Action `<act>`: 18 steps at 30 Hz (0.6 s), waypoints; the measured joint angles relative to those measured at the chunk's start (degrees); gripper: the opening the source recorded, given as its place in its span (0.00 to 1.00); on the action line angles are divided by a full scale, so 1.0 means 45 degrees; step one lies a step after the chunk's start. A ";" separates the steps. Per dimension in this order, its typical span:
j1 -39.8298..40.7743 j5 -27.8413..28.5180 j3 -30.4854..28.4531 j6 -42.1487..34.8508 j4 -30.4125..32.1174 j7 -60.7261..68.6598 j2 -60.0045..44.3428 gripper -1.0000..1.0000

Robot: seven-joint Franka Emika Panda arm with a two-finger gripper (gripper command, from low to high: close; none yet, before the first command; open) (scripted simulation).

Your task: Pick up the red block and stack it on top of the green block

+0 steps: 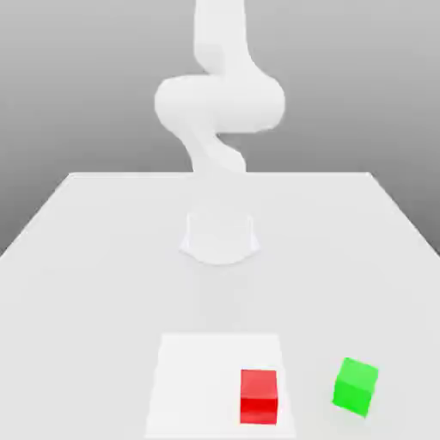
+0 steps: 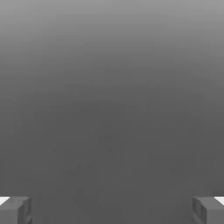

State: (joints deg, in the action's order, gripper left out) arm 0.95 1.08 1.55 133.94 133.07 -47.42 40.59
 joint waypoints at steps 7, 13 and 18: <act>0.0479 0.0693 0.0816 0.1359 0.0812 -0.1006 -0.3330 0.50; 0.0650 0.1170 0.1221 0.2497 0.1490 -0.1772 -0.6114 0.50; 0.0583 0.1260 0.1382 0.3464 0.2062 -0.2191 -0.8400 0.50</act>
State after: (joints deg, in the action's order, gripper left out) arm 3.58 6.75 7.77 149.53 142.35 -57.28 2.79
